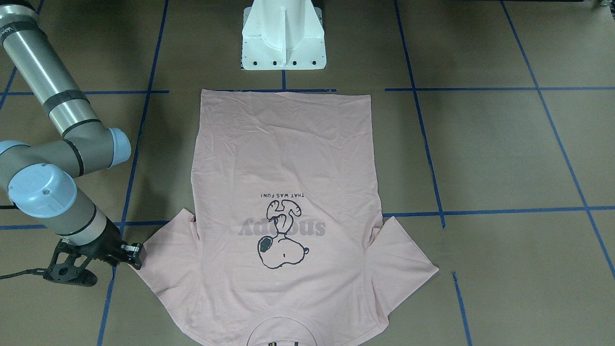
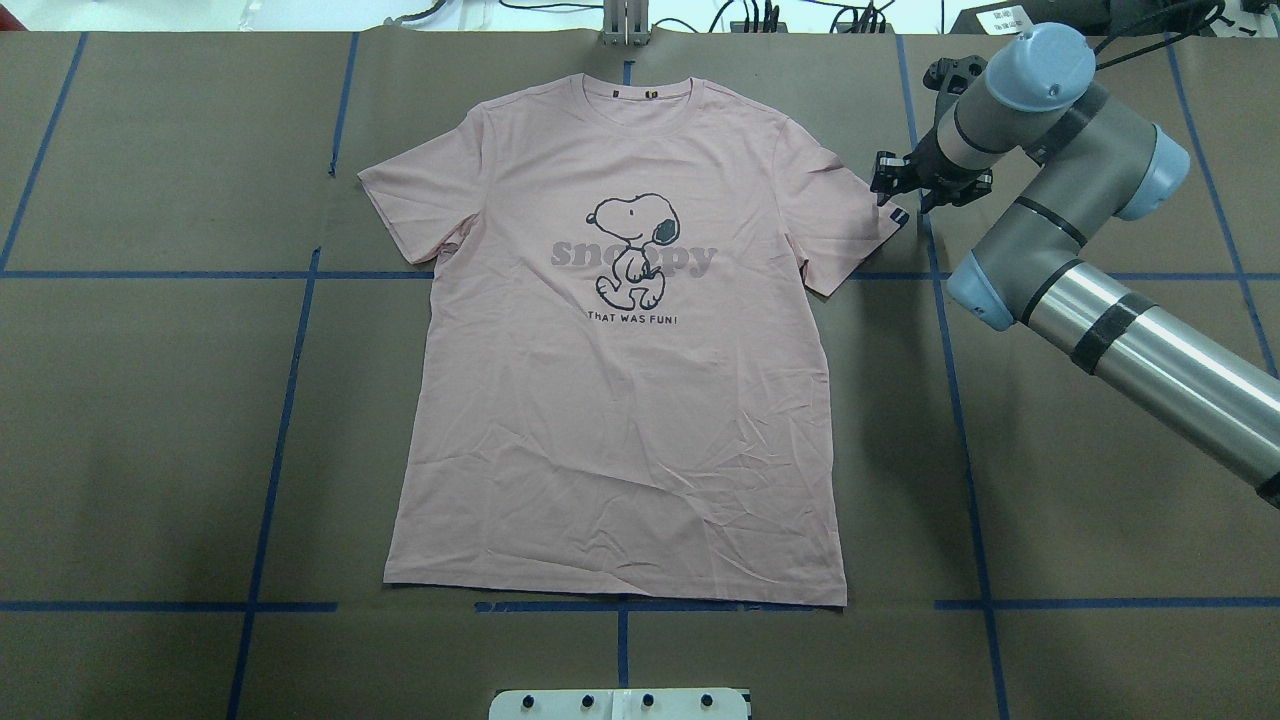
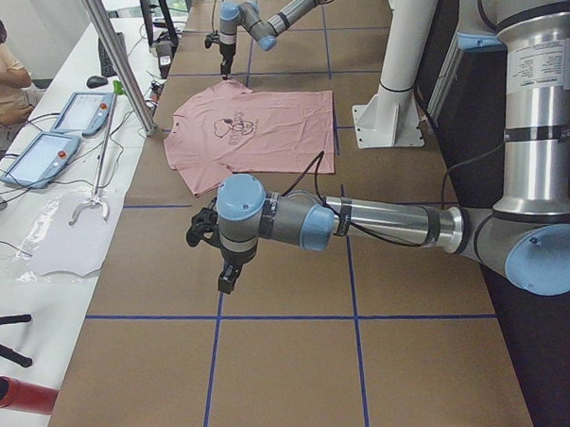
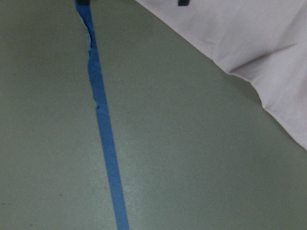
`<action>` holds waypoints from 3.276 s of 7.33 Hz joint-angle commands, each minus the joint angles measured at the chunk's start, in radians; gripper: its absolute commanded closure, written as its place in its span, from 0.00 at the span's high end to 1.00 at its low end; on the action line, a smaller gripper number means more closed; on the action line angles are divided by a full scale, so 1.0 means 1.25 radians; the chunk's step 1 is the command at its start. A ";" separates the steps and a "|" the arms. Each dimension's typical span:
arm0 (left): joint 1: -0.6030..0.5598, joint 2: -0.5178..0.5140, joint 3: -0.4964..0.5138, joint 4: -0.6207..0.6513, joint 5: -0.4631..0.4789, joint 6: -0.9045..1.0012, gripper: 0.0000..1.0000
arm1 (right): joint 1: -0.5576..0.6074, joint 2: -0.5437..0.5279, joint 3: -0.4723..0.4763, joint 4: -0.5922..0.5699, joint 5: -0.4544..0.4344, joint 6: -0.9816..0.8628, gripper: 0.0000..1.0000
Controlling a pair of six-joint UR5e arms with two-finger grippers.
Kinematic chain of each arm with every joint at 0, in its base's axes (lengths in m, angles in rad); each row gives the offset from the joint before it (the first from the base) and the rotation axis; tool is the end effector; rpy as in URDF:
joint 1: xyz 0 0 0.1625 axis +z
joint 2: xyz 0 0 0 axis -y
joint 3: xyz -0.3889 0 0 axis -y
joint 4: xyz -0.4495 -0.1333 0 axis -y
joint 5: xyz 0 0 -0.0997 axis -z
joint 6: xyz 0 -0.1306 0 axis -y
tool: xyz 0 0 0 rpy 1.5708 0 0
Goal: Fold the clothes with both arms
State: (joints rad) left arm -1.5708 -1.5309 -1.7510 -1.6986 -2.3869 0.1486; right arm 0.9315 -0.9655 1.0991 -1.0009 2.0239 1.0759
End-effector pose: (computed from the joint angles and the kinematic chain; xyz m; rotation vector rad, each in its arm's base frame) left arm -0.0382 -0.5494 0.5481 0.3132 0.7919 0.2489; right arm -0.4274 -0.7025 0.4475 0.1241 -0.8082 0.2528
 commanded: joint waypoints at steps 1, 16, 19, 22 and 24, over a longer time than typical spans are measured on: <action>0.000 0.000 -0.001 0.000 0.000 0.000 1.00 | -0.005 0.000 0.001 -0.002 0.000 0.014 0.00; 0.265 -0.141 0.064 -0.283 -0.050 -0.554 1.00 | -0.145 0.243 -0.022 -0.003 -0.194 0.193 1.00; 0.440 -0.413 0.297 -0.328 0.183 -0.778 0.96 | -0.140 0.023 0.264 -0.003 -0.128 0.192 1.00; 0.500 -0.577 0.659 -0.623 0.339 -0.783 0.82 | -0.144 -0.036 0.317 0.003 -0.129 0.192 1.00; 0.522 -0.588 0.678 -0.633 0.379 -0.784 0.71 | -0.146 -0.036 0.310 0.003 -0.131 0.182 1.00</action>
State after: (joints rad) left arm -0.9338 -2.2514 -0.9387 -2.4634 -1.9404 -0.8304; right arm 0.7502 -1.0090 1.4892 -0.9972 1.8621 1.3113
